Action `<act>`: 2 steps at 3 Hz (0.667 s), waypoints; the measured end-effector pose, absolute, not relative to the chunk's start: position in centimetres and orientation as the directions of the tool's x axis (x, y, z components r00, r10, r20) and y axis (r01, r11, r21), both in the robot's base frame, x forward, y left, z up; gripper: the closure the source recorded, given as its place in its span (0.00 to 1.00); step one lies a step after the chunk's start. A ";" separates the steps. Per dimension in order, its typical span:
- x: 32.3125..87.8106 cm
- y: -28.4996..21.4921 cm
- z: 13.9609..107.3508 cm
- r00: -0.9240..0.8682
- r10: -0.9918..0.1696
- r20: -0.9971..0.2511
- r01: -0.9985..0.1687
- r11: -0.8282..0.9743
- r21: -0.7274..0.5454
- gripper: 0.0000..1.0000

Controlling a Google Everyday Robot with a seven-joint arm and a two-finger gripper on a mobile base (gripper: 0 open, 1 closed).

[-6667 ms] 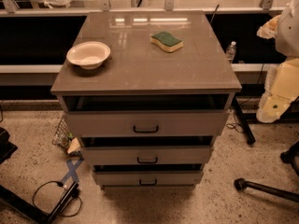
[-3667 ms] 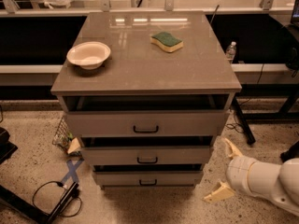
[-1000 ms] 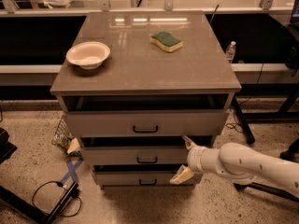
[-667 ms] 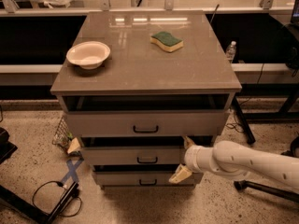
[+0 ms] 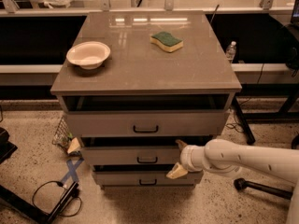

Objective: Open middle drawer

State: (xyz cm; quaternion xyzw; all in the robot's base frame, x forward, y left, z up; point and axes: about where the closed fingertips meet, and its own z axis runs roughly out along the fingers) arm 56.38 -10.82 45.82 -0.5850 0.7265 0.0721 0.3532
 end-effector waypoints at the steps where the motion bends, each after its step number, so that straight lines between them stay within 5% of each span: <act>1: 56.3 -10.6 45.8 -0.064 -0.798 -0.599 -0.902 0.303 -0.307 0.00; 2: 56.3 -10.6 45.8 -0.064 -0.798 -0.599 -0.902 0.303 -0.307 0.00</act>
Offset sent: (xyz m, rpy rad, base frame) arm -0.0039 0.0021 0.0031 0.0063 -0.0058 0.0074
